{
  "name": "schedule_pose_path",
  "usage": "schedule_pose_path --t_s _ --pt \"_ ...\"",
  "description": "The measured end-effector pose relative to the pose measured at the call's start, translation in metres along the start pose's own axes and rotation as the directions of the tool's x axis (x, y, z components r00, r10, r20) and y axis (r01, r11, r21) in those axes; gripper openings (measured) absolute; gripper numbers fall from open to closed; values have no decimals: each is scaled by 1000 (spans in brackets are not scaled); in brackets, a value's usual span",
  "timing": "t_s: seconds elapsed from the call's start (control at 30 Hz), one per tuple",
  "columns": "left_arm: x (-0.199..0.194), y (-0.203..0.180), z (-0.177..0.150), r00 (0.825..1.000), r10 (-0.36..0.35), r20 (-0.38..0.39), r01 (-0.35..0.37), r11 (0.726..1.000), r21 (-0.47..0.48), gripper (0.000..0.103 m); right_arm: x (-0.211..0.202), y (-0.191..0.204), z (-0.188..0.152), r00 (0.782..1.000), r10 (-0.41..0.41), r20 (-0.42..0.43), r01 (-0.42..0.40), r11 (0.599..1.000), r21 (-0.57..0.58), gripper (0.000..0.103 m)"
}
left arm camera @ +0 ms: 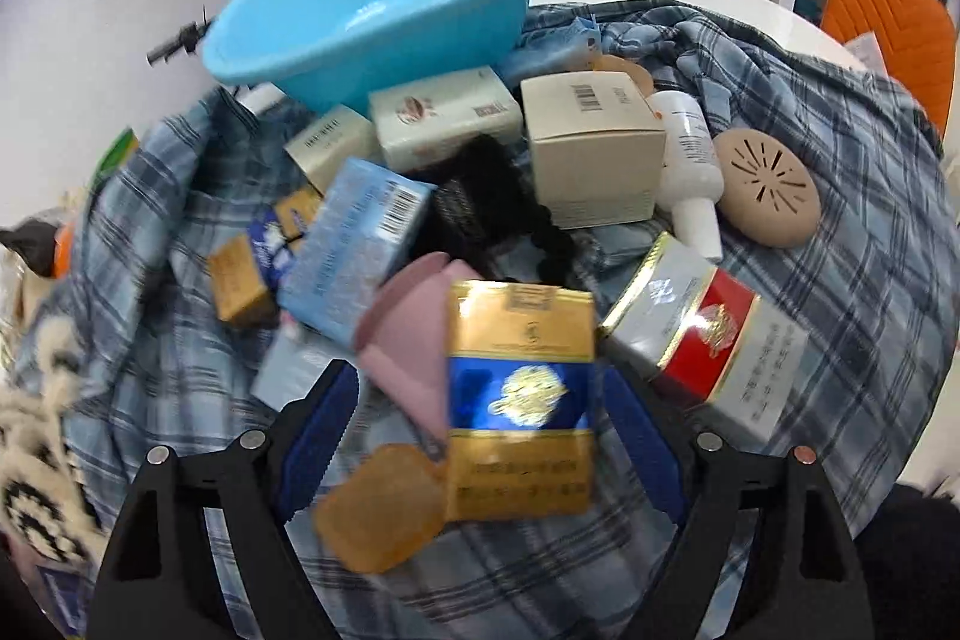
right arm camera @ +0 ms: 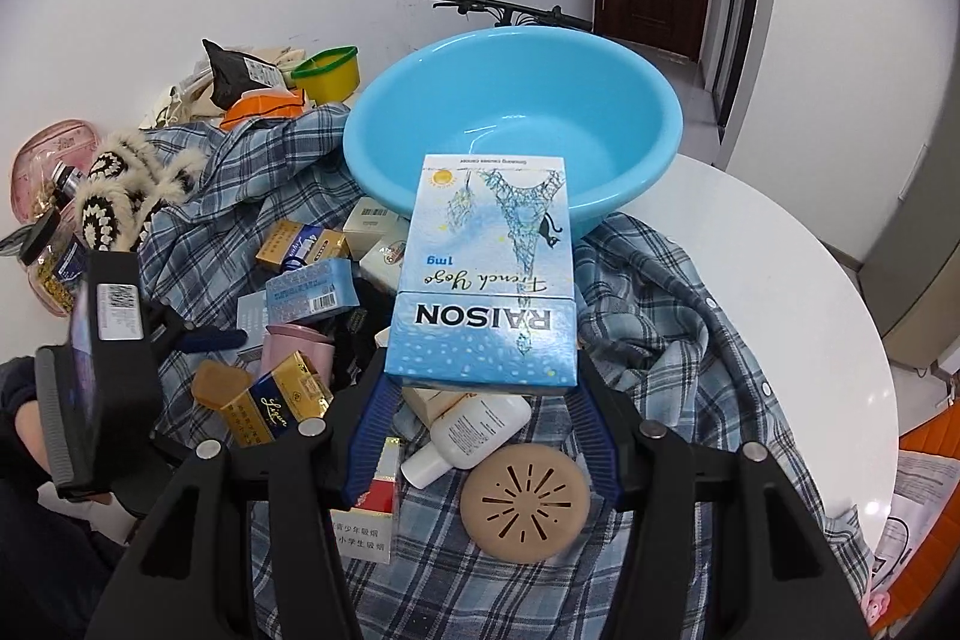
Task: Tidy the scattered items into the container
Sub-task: 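Lift the gold pack with the left gripper while the right gripper lifts the RAISON box over the basin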
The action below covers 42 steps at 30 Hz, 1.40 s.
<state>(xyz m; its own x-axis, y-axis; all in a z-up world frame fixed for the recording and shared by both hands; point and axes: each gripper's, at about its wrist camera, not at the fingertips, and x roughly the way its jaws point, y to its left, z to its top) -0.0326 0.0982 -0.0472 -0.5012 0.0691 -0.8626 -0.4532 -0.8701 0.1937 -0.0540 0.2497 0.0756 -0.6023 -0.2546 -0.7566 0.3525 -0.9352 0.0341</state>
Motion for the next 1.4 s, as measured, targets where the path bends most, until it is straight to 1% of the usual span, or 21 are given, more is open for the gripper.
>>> schedule_pose_path --t_s 0.1,0.23,0.3,0.33,0.4,0.47,0.5,0.57,0.63,0.73,0.8,0.9,1.0,1.07,1.13,1.2,1.27,1.3,1.37,1.4 --pt "4 -8 -2 1000 11 7 -11 1000 21 86 -1 -3 -1 1000 -2 -2 2 1000 9 55" --pt "17 -11 -6 999 17 -28 -16 999 40 86 1 -11 -5 1000 4 -19 -3 999 35 55" --pt "20 -12 -8 999 34 -30 -32 998 54 86 2 -15 -7 1000 -4 -30 5 999 39 55" --pt "20 -11 -8 999 31 -33 -29 998 54 86 3 -16 -8 999 -7 -36 8 999 41 55" --pt "18 -7 -9 999 25 -26 -24 999 43 77 4 -18 -9 999 -8 -42 10 999 46 55" --pt "14 -4 -9 999 45 -13 -45 998 40 54 5 -19 -9 999 0 -39 2 998 57 55" --pt "10 1 -9 1000 31 -2 -31 999 25 54 5 -19 -9 999 6 -36 -4 998 63 55" --pt "2 12 -9 999 -41 -5 41 998 -38 54 4 -19 -9 999 17 -32 -15 997 70 55" --pt "-6 18 -9 998 -68 10 68 996 -64 54 5 -17 -10 999 12 -34 -10 998 59 55" --pt "-18 26 -9 998 -27 56 31 997 -76 54 5 -17 -11 999 4 -39 -2 998 60 55" --pt "-21 30 -9 998 -14 68 20 996 -89 54 4 -17 -11 999 5 -33 -3 998 66 55" --pt "-20 31 -9 998 -17 68 24 995 -100 54 3 -15 -12 1000 -5 -18 6 998 57 55" --pt "-21 30 -7 997 -21 73 29 993 -112 54 5 -14 -13 1000 -5 -25 6 998 59 55" --pt "-25 31 -1 996 -26 87 36 992 -124 54 5 -15 -12 1000 5 -30 -3 998 67 55" --pt "-32 35 6 993 -22 114 37 990 -137 54 1 -15 -8 1000 15 -15 -14 997 71 55" --pt "-46 39 17 987 -9 158 32 989 -147 54 -11 -14 -1 999 -6 47 3 998 68 55" --pt "-67 47 27 973 21 230 19 985 -169 54 -28 -11 5 991 -51 126 45 998 50 55" --pt "-78 51 30 963 45 266 5 983 -184 55 -39 -8 7 983 -65 174 58 997 41 55" --pt "-104 58 33 931 105 348 -30 976 -214 55 -60 -3 10 968 -59 245 52 998 35 55" --pt "-114 61 34 918 124 376 -38 973 -229 55 -70 -2 11 961 -51 271 43 999 33 55"
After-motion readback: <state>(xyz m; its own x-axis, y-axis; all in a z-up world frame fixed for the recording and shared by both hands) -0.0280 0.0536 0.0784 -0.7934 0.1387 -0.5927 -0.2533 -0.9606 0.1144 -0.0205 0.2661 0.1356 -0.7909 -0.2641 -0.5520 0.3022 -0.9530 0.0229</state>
